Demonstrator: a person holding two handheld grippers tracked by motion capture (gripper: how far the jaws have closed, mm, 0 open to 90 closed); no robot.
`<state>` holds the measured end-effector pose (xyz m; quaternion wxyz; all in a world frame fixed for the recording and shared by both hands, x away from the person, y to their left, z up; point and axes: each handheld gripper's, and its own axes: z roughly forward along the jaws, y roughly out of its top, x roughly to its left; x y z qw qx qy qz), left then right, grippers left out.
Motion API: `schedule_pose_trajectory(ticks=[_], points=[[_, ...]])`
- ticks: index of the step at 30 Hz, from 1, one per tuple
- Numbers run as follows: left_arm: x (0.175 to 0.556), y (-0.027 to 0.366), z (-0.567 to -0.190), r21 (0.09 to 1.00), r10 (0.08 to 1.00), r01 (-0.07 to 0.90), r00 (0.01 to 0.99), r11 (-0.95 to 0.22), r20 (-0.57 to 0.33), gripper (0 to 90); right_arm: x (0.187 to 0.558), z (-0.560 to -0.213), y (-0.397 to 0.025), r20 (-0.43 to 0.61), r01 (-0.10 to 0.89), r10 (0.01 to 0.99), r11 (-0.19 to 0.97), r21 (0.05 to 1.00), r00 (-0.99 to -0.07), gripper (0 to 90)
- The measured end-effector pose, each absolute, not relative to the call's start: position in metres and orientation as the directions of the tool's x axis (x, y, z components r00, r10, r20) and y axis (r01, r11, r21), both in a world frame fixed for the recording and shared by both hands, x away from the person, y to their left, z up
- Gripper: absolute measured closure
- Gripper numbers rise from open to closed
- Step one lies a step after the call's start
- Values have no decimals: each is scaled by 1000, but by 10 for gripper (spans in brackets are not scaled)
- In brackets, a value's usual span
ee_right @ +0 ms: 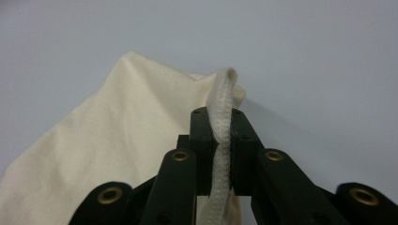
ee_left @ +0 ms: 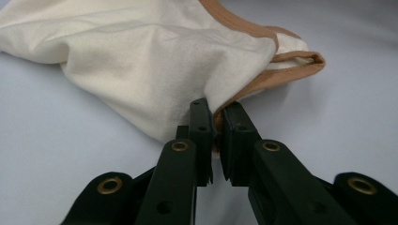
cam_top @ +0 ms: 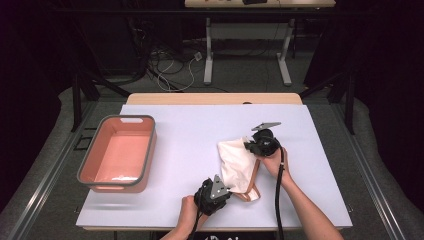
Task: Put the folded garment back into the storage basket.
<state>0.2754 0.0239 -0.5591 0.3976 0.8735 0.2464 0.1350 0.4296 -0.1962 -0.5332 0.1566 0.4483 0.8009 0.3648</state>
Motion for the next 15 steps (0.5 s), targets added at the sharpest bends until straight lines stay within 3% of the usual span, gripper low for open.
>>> schedule_pose_trajectory(ticks=[15], points=[[269, 42, -550, 763, 552, 310, 831, -567, 73, 837, 421, -520, -188, 64, 552, 819, 324, 768, -570, 835]])
